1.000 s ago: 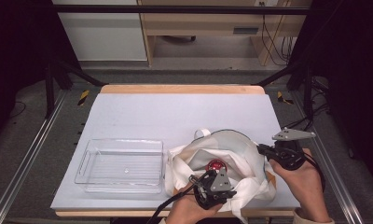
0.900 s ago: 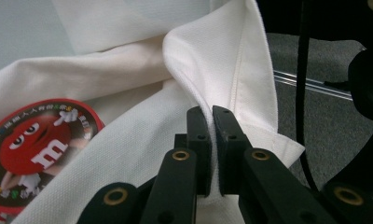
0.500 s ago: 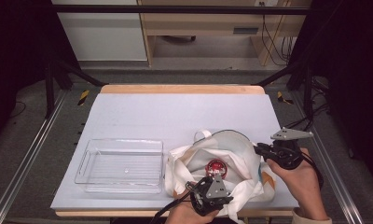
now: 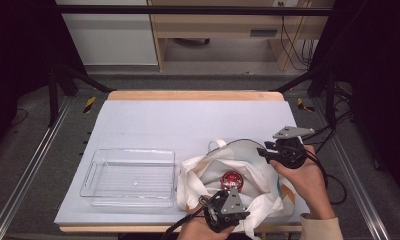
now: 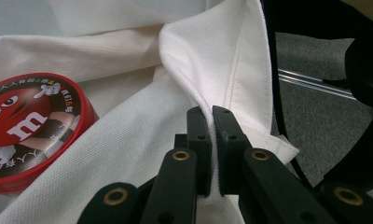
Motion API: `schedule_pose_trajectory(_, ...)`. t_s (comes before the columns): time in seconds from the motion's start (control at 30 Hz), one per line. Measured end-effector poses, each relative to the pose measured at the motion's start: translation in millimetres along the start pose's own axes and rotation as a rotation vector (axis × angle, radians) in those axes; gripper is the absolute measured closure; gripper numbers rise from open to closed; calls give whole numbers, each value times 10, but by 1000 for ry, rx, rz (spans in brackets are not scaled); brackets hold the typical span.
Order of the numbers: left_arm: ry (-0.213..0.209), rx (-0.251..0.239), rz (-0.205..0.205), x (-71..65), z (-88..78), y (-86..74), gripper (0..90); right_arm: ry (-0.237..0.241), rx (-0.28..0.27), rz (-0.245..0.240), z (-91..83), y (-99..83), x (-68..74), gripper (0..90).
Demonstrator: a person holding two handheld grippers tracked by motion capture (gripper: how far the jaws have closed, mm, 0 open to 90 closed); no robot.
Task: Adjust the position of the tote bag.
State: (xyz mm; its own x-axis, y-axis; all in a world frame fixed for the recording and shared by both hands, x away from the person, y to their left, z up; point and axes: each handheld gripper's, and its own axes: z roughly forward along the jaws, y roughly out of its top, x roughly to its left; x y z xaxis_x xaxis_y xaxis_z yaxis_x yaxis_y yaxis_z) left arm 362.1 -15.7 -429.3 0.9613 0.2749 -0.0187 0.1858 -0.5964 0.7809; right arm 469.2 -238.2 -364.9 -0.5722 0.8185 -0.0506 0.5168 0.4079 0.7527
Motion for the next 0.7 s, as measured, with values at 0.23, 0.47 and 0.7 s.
schedule_pose_trajectory(0.23, 12, 4, 7, -22, -3, -9, 867, 7, 39, 30, 107, -79, -82, 861)
schedule_pose_trajectory(0.47, 13, 12, 17, -77, -6, -24, 867, -7, 25, 73, 114, -147, -117, 864)
schedule_pose_trajectory(0.7, 8, -23, 14, -68, -58, 15, 748, 4, -13, 51, 43, -138, -47, 860)
